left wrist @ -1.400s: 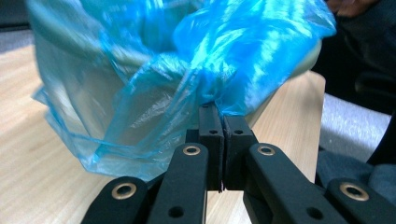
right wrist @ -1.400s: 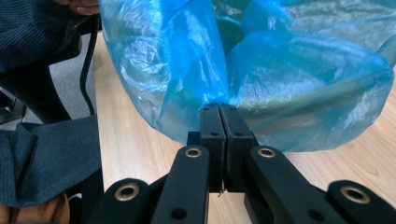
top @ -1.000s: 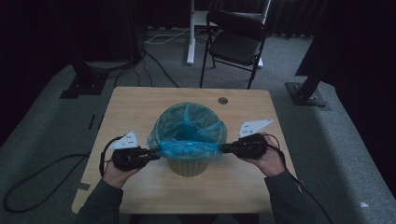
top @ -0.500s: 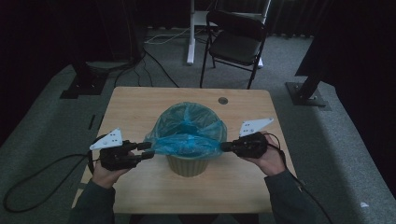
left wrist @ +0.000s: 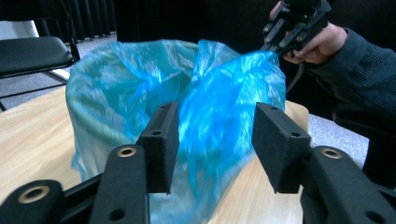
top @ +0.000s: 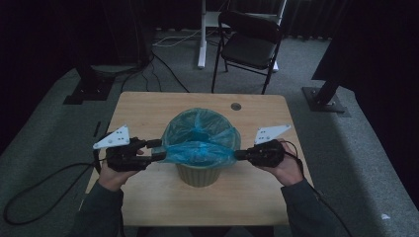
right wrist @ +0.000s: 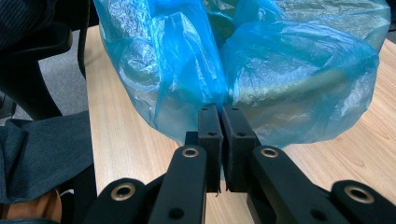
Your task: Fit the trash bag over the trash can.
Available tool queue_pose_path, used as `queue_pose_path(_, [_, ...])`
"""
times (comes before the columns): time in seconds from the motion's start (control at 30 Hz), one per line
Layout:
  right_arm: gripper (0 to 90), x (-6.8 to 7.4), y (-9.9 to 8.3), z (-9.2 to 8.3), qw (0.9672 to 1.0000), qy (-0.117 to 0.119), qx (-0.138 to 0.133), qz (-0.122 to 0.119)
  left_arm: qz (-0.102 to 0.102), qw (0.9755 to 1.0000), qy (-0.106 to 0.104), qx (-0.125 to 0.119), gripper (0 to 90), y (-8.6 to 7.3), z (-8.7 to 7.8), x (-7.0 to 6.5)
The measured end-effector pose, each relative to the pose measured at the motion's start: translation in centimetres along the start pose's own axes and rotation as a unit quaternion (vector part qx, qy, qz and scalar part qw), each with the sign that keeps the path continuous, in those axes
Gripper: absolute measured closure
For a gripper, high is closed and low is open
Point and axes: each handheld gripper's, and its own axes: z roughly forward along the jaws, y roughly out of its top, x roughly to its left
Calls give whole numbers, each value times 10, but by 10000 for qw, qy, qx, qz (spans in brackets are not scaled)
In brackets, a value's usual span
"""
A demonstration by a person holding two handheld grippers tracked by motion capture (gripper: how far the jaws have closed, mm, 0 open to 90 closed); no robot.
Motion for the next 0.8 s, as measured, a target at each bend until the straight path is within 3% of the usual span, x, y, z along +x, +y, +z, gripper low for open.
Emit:
queue_pose_path(0.2, [867,1,0,1,10000,12,13,-16,-168,9997,169,-33,480,7,12,8])
queue_pose_path(0.43, [867,1,0,1,10000,24,11,-22,-194,9997,24,136,462,7,26,9])
queue_pose_path(0.63, [858,2,-1,2,10000,28,-7,-22,-256,9985,-131,459,454,3,38,10])
queue_pose_path(0.8, [847,2,-1,1,10000,32,-31,-21,-149,9982,-61,571,601,0,42,4])
